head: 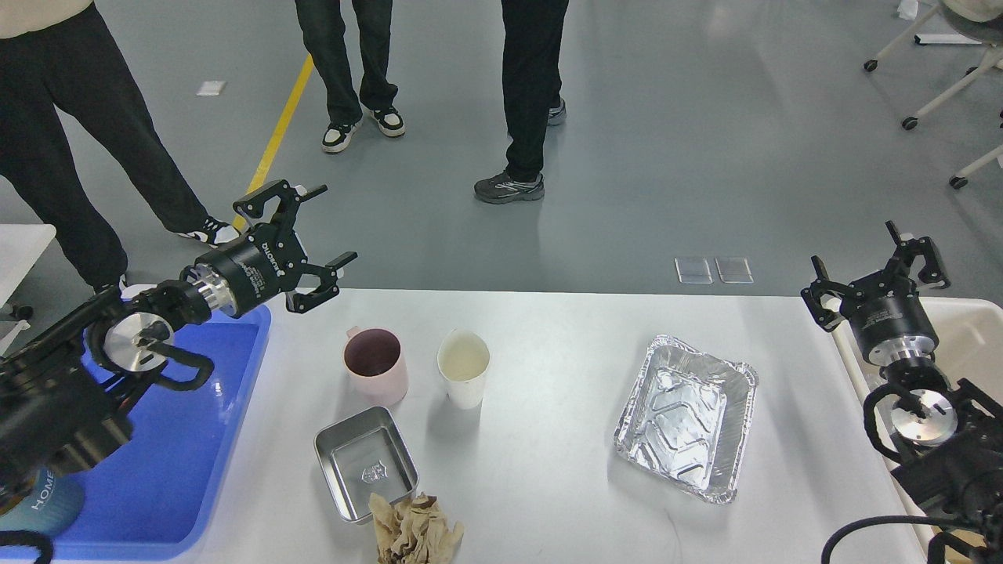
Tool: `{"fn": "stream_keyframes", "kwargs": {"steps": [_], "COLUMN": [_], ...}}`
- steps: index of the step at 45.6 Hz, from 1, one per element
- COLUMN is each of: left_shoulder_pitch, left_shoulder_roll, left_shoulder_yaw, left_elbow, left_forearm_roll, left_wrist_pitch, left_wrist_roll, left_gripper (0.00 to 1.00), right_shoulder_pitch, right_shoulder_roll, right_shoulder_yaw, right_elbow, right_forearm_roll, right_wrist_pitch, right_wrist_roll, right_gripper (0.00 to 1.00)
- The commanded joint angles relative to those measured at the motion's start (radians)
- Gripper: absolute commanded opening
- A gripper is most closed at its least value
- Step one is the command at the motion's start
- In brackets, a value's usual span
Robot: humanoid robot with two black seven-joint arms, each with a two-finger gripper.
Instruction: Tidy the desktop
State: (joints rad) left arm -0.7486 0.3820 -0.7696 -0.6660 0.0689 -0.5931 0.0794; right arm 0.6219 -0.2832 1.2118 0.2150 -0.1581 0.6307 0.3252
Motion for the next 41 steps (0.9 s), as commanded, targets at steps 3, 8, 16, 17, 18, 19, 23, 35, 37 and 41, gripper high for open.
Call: {"fn": "stream_keyframes", "kwargs": {"steps": [3, 8, 16, 17, 18, 19, 23, 35, 37, 41], "left_shoulder_pitch": [0.181, 0.32, 0.452, 0.452, 0.454, 0.454, 0.451, 0.436, 0.426, 0.407], "left_shoulder_roll": [0.339, 0.604, 0.952, 0.991, 1.026, 1.063, 1.224, 1.417, 1.417, 1.41], "left_shoulder_yaw": [0.047, 0.03, 0.018, 0.018, 0.018, 0.02, 0.018, 0.018, 0.021, 0.026], "left_elbow": [-0.597, -0.903, -1.096, -1.097, -1.095, -1.095, -1.095, -1.074, -1.066, -1.046], "left_forearm_roll": [0.002, 0.008, 0.005, 0.0, -0.003, -0.006, -0.026, -0.057, -0.057, -0.055], "left_wrist_pitch": [0.193, 0.22, 0.182, 0.159, 0.133, 0.113, 0.01, -0.155, -0.162, -0.172], "left_wrist_roll": [0.048, 0.048, 0.017, 0.005, -0.009, -0.02, -0.035, -0.043, -0.041, -0.038], "left_gripper": [0.96, 0.96, 0.96, 0.96, 0.96, 0.96, 0.96, 0.96, 0.96, 0.96], "right_shoulder_pitch": [0.007, 0.005, 0.001, -0.001, -0.002, -0.002, -0.004, -0.002, -0.001, 0.002], "right_shoulder_roll": [-0.005, -0.001, 0.001, 0.001, 0.002, 0.001, 0.001, -0.002, -0.002, -0.001], "right_shoulder_yaw": [-0.035, -0.035, -0.037, -0.037, -0.037, -0.037, -0.037, -0.038, -0.038, -0.038], "right_elbow": [0.0, 0.001, 0.001, 0.001, 0.001, 0.001, 0.001, 0.001, 0.001, 0.001], "right_forearm_roll": [0.0, 0.0, 0.0, 0.0, 0.0, 0.0, 0.0, 0.0, 0.0, 0.0], "right_wrist_pitch": [0.0, 0.0, 0.0, 0.0, 0.0, 0.0, 0.0, 0.0, 0.0, 0.0], "right_wrist_roll": [0.002, 0.002, 0.002, 0.002, 0.002, 0.002, 0.002, 0.002, 0.002, 0.002], "right_gripper": [1.0, 1.0, 1.0, 1.0, 1.0, 1.0, 1.0, 1.0, 1.0, 1.0]}}
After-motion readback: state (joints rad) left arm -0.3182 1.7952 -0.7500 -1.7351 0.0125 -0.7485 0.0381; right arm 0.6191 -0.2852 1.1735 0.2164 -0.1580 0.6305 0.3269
